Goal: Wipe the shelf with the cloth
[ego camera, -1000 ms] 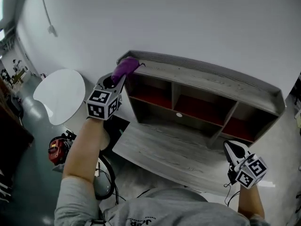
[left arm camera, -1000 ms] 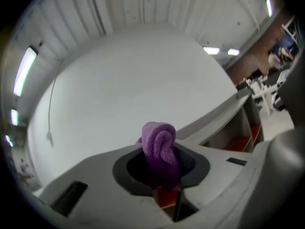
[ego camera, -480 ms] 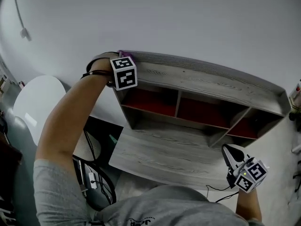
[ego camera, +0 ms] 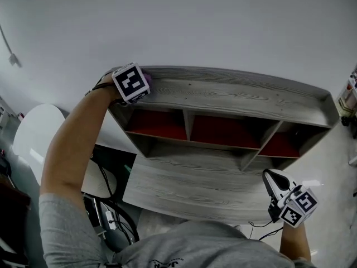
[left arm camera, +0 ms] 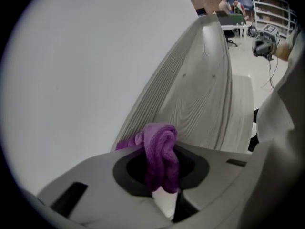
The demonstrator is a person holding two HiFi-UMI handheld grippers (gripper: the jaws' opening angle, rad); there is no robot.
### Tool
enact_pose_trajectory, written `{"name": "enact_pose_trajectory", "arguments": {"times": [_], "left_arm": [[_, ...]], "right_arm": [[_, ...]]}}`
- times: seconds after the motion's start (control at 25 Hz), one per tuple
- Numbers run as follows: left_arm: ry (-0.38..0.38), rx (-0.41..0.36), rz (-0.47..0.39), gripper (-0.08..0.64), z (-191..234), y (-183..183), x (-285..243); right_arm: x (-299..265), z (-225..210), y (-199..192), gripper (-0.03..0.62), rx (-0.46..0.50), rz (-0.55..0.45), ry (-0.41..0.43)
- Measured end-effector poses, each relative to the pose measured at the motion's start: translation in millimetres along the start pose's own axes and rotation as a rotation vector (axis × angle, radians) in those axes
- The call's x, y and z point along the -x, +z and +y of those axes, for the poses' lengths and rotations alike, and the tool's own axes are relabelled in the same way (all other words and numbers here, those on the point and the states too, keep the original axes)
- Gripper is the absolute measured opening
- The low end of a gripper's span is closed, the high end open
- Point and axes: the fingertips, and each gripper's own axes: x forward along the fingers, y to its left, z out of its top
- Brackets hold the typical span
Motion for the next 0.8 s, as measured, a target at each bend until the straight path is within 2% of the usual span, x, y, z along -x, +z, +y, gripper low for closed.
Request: {"name": "enact_pose_trajectory", "arguments": {"times": [0.12, 0.28, 0.44, 0.56, 0.68, 0.8], "left_arm": [[-0.070, 0.015, -0.089, 0.087, -42.6, 88.8, 5.4], [-0.173, 0.006, -0.206, 0.087, -114.7, 237.6, 12.9], [-0.269, -0.048, -0.294, 0.089, -185.6, 395.7, 14.8], [-0.328, -0.108, -0.354, 0.089, -237.3, 501.2, 18.1], [-0.366, -0.167, -0.402, 0.091, -276.1, 578.5, 21.3], [-0.373, -0.219, -0.421, 0.089, -293.9, 616.1, 22.0]], "right_arm": [[33.7, -42.5, -9.0, 0.020, -0.032, -0.009, 0.013], [99.6, -113.5, -8.7, 0.020, -0.051, -0.021, 0.009], [176.9, -184.7, -11.8, 0.020, -0.072, -0.046, -0.038], [232.2, -226.9, -18.2, 0.020, -0.105, -0.071, -0.097], [268.9, -252.8, -23.5, 0.020, -0.129, -0.085, -0.143], [281.3, -256.5, -26.0, 0.020, -0.140, -0.086, -0.159]]}}
